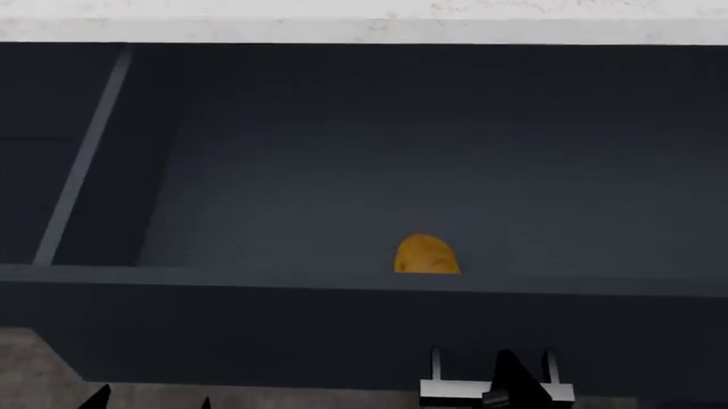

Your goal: Open the right drawer.

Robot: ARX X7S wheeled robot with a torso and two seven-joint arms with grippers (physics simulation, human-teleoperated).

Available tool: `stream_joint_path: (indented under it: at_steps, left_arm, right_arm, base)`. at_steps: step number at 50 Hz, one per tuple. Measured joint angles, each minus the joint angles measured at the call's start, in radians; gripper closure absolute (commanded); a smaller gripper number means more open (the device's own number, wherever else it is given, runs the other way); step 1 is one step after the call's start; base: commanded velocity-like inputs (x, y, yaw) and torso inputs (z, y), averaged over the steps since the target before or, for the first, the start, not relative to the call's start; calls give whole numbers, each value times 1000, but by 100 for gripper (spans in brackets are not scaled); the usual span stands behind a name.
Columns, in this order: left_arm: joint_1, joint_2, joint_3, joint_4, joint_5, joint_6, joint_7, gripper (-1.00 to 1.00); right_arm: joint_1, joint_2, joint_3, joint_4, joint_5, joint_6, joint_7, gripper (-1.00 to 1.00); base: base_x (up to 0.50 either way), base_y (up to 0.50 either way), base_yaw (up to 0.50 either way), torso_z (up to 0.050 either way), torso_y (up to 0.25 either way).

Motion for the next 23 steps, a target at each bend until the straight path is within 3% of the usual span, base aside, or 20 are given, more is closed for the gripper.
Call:
stream_joint_path:
  at_steps: [23]
  left_arm:
    - [0,-4,2,1,-4,4,-4,-100]
  right_arm:
    - [83,-7,-26,24,46,-7,-43,100]
  base:
    - [-207,0,0,2,2]
